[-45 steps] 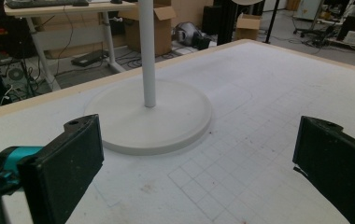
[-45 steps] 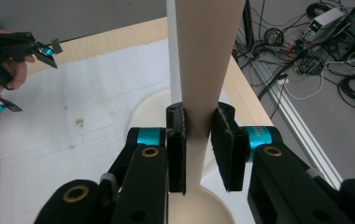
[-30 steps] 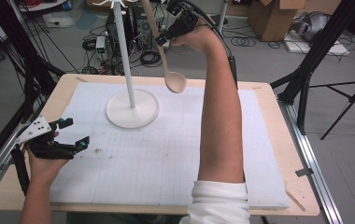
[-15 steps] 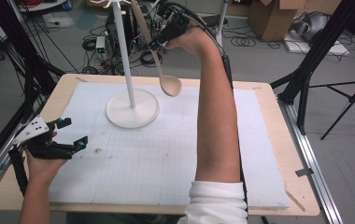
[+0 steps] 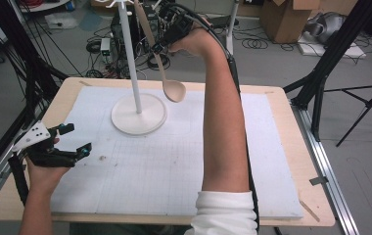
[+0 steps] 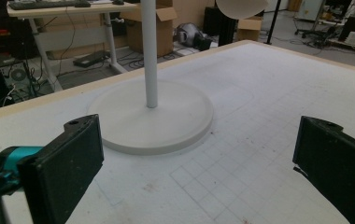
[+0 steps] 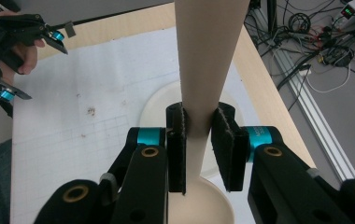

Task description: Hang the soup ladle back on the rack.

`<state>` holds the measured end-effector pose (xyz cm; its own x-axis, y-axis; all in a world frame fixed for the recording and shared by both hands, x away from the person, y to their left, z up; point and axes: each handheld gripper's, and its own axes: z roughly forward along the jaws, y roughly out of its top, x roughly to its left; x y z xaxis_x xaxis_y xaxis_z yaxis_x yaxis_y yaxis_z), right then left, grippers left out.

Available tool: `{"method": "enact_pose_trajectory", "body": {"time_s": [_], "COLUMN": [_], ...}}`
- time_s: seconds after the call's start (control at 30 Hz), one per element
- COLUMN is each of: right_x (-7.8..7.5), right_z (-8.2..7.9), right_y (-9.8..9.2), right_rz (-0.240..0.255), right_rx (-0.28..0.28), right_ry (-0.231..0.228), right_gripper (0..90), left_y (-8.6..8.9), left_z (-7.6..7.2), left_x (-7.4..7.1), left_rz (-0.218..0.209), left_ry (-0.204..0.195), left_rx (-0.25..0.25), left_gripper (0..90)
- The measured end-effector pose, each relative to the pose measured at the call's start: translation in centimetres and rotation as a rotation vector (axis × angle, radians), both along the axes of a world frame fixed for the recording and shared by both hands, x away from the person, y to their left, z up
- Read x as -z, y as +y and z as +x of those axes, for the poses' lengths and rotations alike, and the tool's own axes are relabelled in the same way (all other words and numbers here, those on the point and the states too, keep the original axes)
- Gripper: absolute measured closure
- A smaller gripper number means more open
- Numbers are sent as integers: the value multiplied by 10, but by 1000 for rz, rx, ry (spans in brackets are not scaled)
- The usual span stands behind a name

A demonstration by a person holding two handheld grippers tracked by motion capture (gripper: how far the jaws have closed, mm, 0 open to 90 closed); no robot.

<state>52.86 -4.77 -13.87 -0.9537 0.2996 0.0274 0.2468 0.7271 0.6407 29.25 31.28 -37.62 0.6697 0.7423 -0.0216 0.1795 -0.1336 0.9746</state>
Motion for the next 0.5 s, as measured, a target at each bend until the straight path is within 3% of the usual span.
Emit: {"method": "enact_pose_trajectory", "body": {"time_s": [0.33, 0.47, 0.5], "right_x": [2, 1, 0], "right_z": [0, 0, -1], "right_y": [-6, -14, -17], "right_rz": [-2, 74, 72], "right_rx": [26, 44, 62], "right_ry": [-4, -16, -10], "right_gripper": [746, 586, 531], "left_y": [-1, -1, -1], "left_z": [0, 0, -1], "left_x": [0, -1, -1], "left_rz": [2, 2, 6], "left_ry": [-1, -3, -3], "left_rx": [3, 2, 4], "left_gripper": [22, 22, 22]}}
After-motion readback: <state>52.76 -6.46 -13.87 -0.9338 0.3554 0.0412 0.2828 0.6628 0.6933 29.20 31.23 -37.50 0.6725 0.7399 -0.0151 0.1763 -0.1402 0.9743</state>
